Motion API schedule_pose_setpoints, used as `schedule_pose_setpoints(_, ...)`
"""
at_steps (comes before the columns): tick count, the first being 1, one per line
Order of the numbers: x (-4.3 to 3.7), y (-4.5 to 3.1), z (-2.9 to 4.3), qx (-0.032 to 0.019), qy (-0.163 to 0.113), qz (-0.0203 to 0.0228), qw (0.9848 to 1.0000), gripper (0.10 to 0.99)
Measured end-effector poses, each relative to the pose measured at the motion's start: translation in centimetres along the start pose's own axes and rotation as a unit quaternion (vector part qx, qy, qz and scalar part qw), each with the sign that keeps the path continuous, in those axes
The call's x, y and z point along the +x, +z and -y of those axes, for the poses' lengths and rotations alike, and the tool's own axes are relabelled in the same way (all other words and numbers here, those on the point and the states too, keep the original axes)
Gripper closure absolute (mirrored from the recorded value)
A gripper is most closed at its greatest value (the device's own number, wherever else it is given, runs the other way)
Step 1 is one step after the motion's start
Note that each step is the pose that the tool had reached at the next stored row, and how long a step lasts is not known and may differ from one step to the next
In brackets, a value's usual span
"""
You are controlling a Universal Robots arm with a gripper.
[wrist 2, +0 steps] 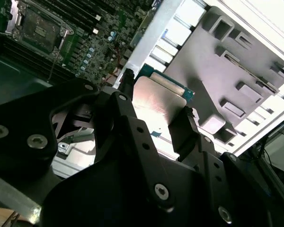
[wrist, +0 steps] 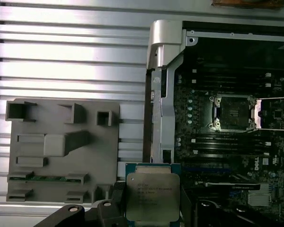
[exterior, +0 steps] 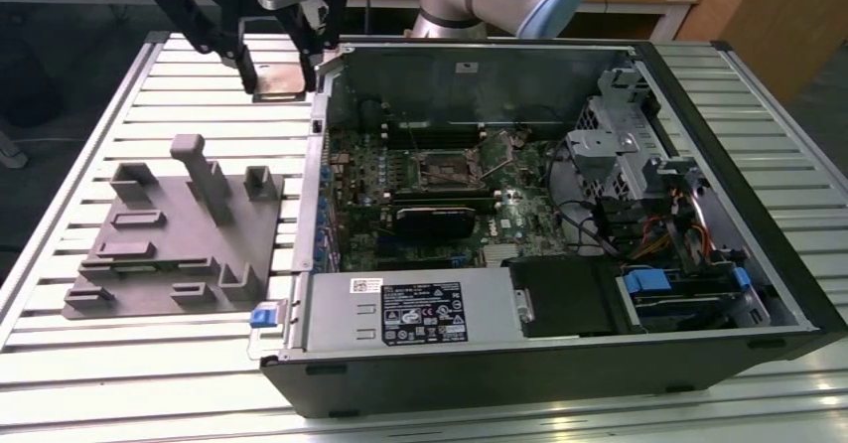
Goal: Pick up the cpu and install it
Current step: 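Pick up the cpu and move it towards the insertion slot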
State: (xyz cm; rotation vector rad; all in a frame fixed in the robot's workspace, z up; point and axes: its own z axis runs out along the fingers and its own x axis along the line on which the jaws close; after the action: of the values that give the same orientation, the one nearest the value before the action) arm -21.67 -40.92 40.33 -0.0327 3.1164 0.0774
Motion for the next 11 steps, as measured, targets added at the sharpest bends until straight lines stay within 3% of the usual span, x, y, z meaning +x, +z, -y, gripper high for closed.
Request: schedule_pose_setpoints(11,-2.36,0.05,0.05,0.0000,0.000,0.0000,1.0000,0.541)
